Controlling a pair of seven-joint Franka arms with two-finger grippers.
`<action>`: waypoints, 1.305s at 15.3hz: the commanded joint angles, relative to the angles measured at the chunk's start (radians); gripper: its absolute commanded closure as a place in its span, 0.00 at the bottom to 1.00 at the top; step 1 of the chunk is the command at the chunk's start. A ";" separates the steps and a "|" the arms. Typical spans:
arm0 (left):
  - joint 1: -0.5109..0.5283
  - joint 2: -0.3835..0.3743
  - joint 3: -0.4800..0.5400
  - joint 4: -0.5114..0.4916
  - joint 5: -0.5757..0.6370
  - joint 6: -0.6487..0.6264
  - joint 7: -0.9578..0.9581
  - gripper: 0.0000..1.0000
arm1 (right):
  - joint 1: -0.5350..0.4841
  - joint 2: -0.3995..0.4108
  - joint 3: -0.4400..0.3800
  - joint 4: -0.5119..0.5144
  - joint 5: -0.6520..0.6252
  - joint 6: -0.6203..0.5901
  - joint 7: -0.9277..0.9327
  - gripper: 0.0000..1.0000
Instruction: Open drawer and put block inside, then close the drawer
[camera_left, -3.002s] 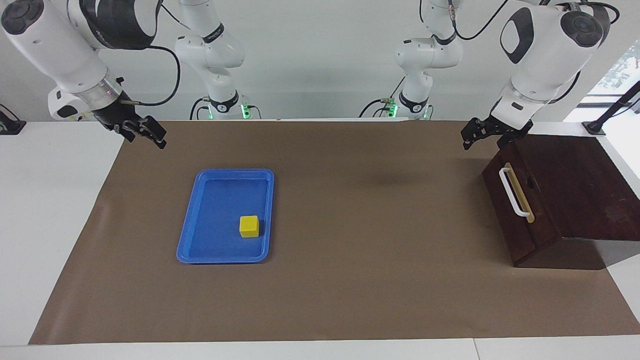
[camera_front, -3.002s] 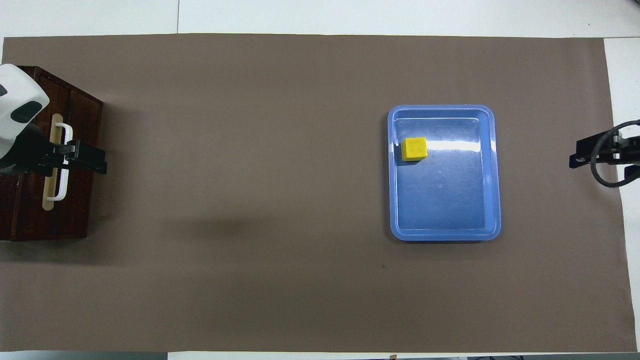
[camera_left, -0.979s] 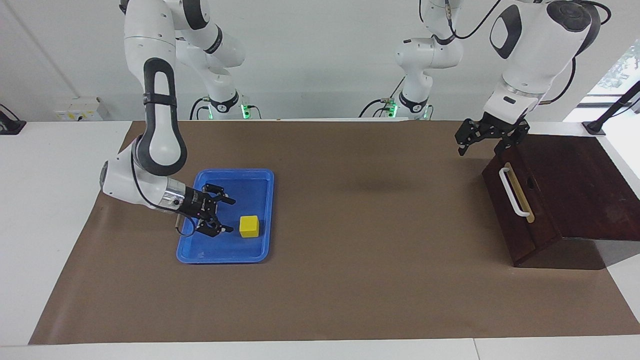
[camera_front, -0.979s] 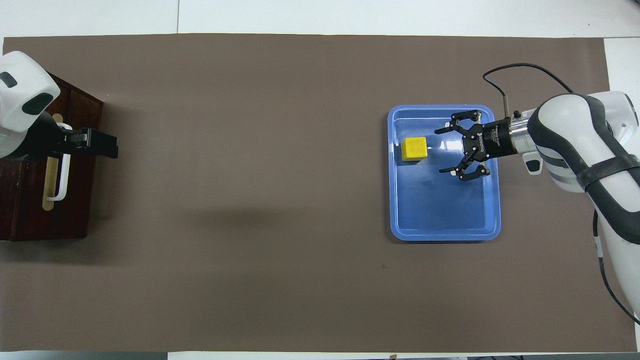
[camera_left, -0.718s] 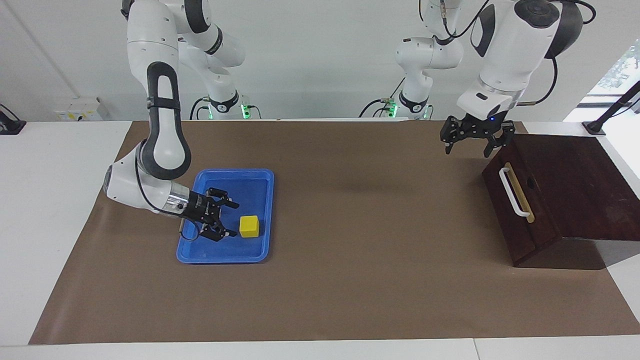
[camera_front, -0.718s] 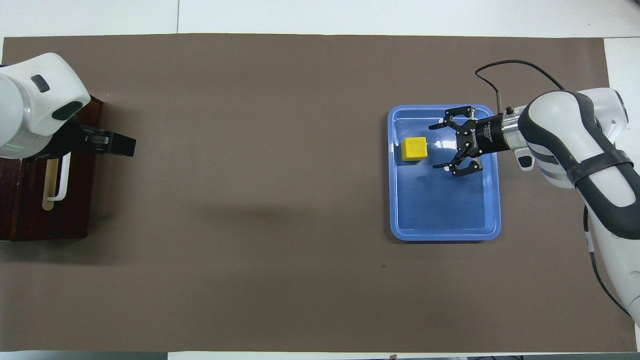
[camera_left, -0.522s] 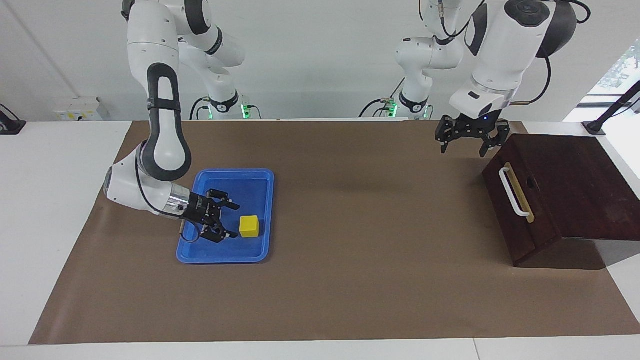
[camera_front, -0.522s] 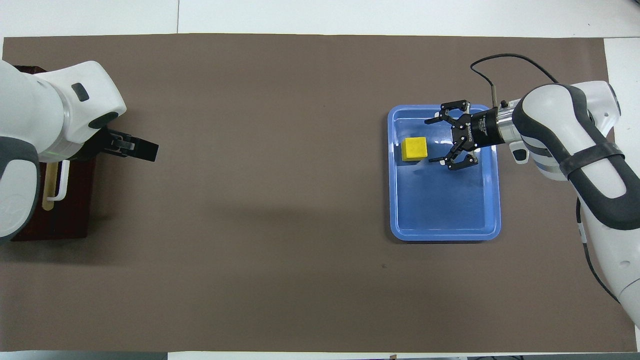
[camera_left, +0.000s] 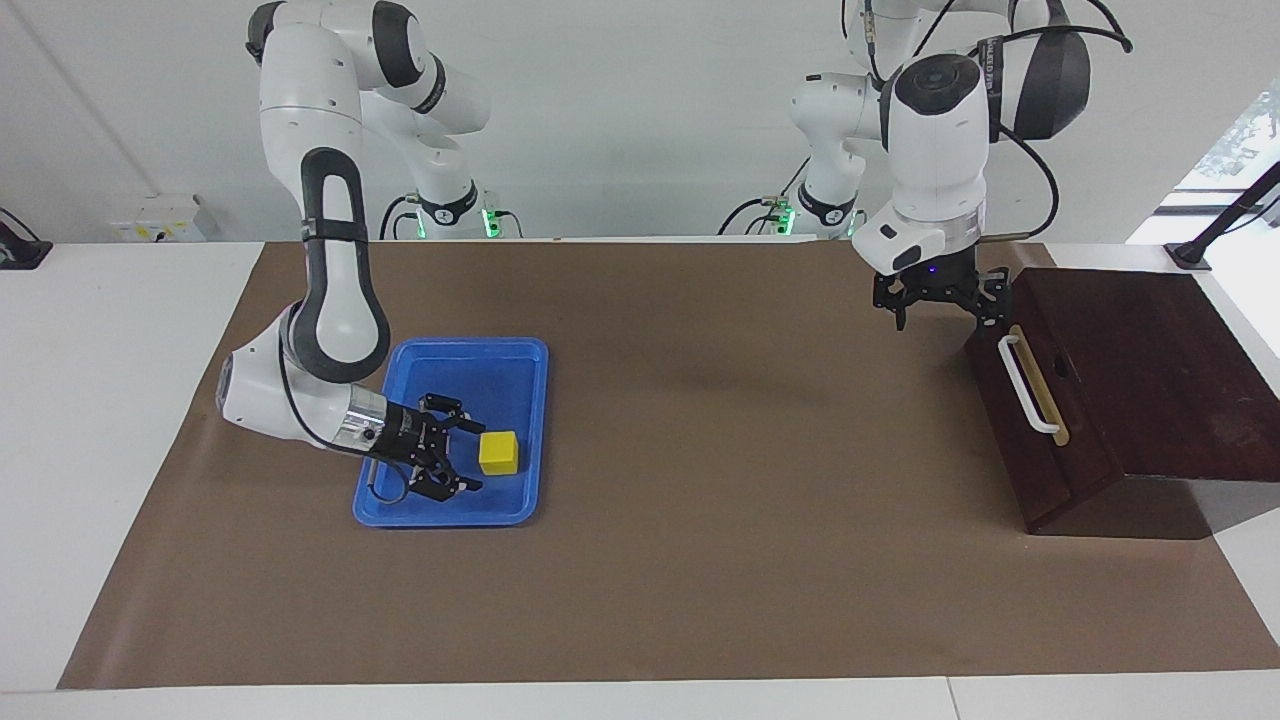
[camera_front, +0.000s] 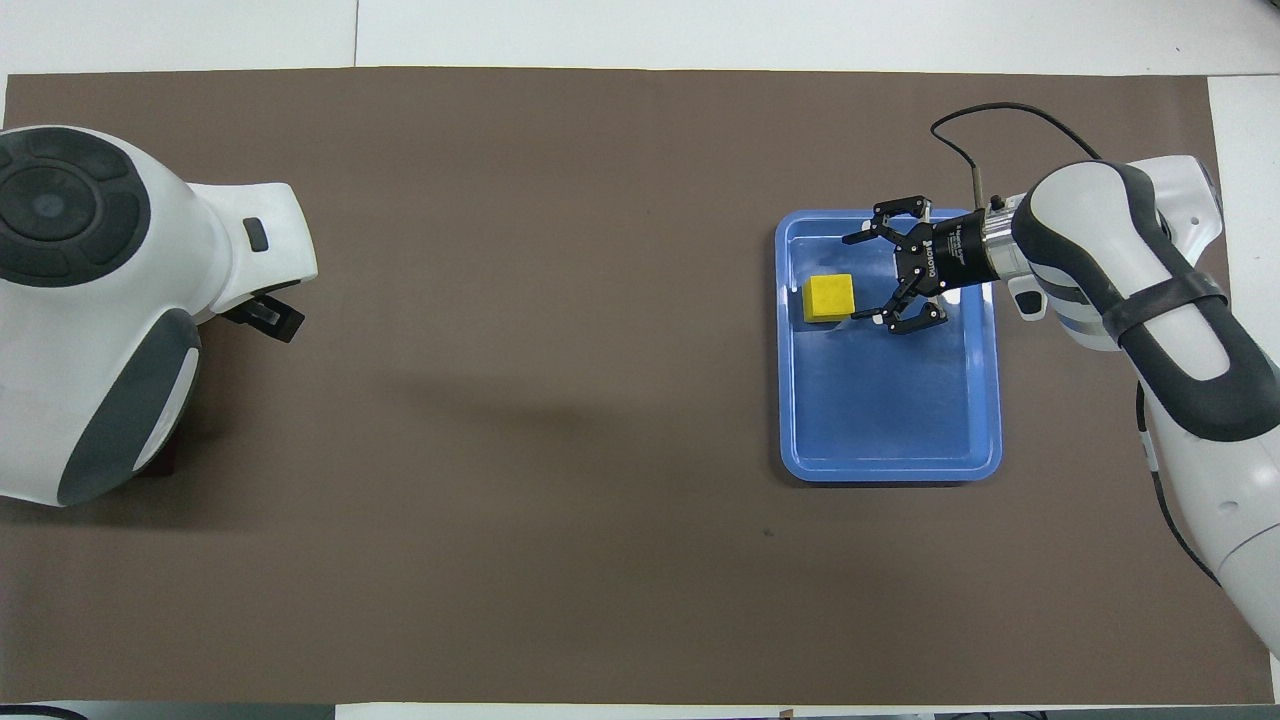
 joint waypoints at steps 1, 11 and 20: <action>0.023 -0.003 0.009 -0.037 0.024 0.050 0.122 0.00 | 0.000 0.013 0.003 0.020 0.014 -0.004 0.027 0.00; 0.150 0.044 0.009 -0.095 -0.118 0.028 -0.061 0.00 | 0.025 0.013 0.003 0.001 0.011 0.039 0.021 0.00; 0.121 0.058 0.012 -0.086 -0.112 -0.006 -0.485 0.00 | 0.026 0.011 0.003 -0.011 0.009 0.049 0.023 0.02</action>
